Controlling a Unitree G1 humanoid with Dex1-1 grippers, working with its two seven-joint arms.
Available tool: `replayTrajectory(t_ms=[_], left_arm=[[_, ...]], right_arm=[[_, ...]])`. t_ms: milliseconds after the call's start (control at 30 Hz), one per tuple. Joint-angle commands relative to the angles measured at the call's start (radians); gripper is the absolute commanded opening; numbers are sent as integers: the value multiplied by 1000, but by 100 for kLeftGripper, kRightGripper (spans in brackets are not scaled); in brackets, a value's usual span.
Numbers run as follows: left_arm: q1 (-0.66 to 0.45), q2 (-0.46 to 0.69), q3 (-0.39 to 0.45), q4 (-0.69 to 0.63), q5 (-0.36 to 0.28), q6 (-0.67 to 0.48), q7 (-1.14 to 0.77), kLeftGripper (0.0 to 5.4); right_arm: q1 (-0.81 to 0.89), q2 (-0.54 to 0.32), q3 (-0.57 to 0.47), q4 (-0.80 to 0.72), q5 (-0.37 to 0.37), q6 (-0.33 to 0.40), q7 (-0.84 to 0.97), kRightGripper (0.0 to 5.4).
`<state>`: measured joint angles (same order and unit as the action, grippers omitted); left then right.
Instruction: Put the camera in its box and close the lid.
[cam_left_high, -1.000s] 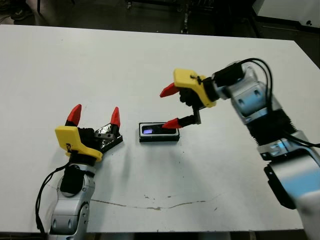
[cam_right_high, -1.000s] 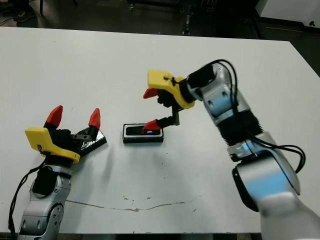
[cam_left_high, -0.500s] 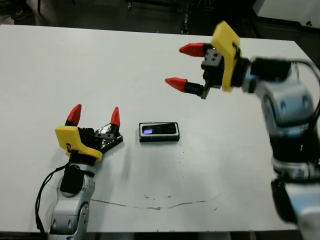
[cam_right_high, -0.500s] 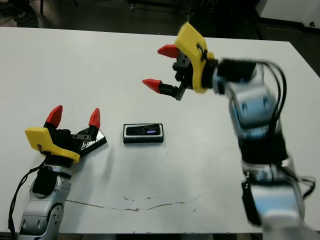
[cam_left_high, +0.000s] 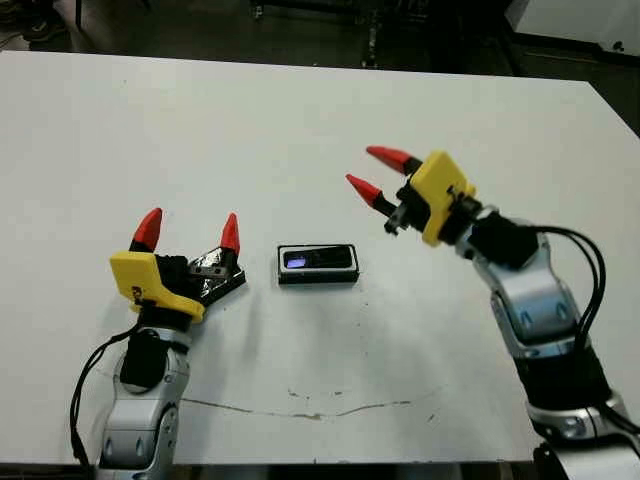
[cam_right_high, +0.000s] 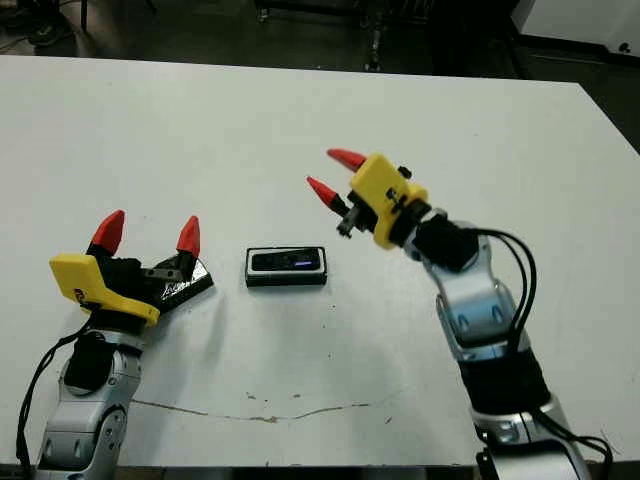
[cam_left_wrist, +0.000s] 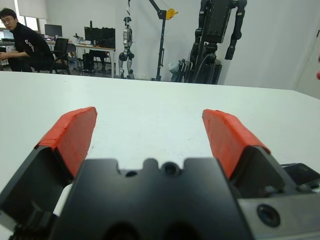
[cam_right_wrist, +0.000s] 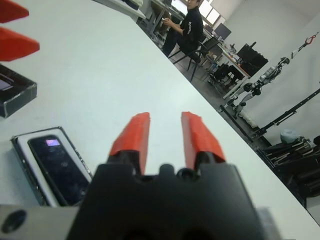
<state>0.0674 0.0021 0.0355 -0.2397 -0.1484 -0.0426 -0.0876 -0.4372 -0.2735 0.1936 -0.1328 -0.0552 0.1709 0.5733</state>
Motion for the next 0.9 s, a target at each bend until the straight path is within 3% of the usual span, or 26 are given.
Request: replayTrajectory(t_ms=[33,133,267,733,900], left_arm=[[4,5,0,1,10,5,5,540],[5,6,0,4,13,3,3,540],[5,4,1,8,9,0,1,540],[7,5,-2,8,6,-1,0,540],[8,4,-2,8,4,-4,-2,540]], right_arm=[[31,-19,22,-16,-33,-2,-19,117],[47,-26,56,-27,-91,21,-41,65],[69,-14,76,-14,-77,31,-27,3],[125,16,167,30,-105,10,-47,3],[137,16,193,26,-133,39,-44,3]])
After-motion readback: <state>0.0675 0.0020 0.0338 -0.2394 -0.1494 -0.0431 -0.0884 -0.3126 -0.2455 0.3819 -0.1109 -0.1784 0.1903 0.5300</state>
